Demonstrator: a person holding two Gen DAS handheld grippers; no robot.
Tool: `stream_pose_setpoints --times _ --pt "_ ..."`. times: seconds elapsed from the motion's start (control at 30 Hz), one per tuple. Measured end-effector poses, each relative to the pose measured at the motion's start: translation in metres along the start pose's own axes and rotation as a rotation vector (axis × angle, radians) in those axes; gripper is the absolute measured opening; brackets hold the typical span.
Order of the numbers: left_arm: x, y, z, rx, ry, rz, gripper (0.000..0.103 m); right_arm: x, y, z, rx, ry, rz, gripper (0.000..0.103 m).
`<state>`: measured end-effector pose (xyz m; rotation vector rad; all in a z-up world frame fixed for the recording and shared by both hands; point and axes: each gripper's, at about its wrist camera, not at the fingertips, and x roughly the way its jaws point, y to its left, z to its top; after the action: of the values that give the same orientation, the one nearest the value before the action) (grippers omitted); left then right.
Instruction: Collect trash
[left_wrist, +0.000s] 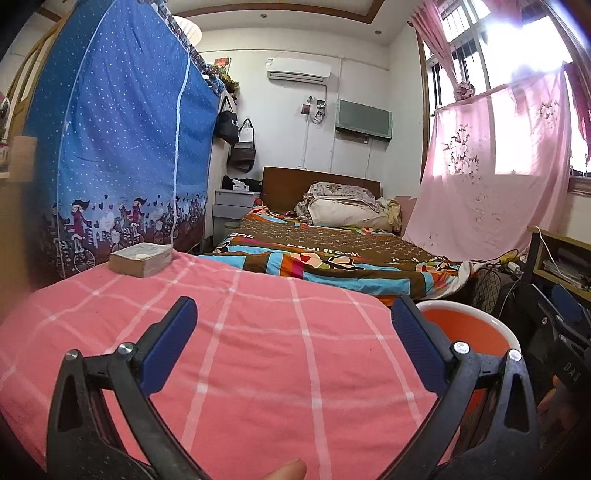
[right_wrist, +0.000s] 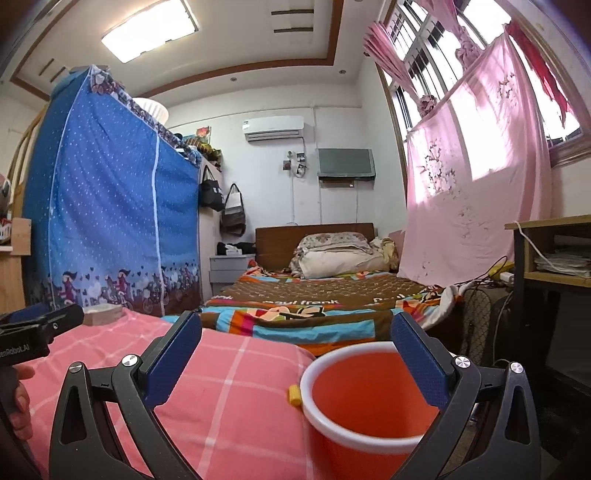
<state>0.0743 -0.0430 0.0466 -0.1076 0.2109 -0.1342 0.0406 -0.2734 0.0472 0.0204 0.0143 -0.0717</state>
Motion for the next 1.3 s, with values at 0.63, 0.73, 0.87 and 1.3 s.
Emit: stream_pose_setpoints --times 0.63,0.73,0.87,1.3 --pt "-0.052 0.028 -0.046 0.035 0.027 0.059 0.103 -0.054 0.037 -0.048 -0.034 0.206 -0.064 0.103" --pt "-0.054 0.031 -0.051 0.038 0.025 0.069 0.103 -0.056 0.039 -0.054 -0.037 0.219 -0.072 0.103" --pt "-0.057 0.031 -0.056 0.048 0.025 0.079 0.103 -0.058 0.040 -0.059 -0.037 0.228 -0.077 0.103" --pt "-0.061 0.031 -0.059 0.051 0.018 0.084 0.103 -0.061 0.040 -0.063 -0.031 0.222 -0.085 0.103"
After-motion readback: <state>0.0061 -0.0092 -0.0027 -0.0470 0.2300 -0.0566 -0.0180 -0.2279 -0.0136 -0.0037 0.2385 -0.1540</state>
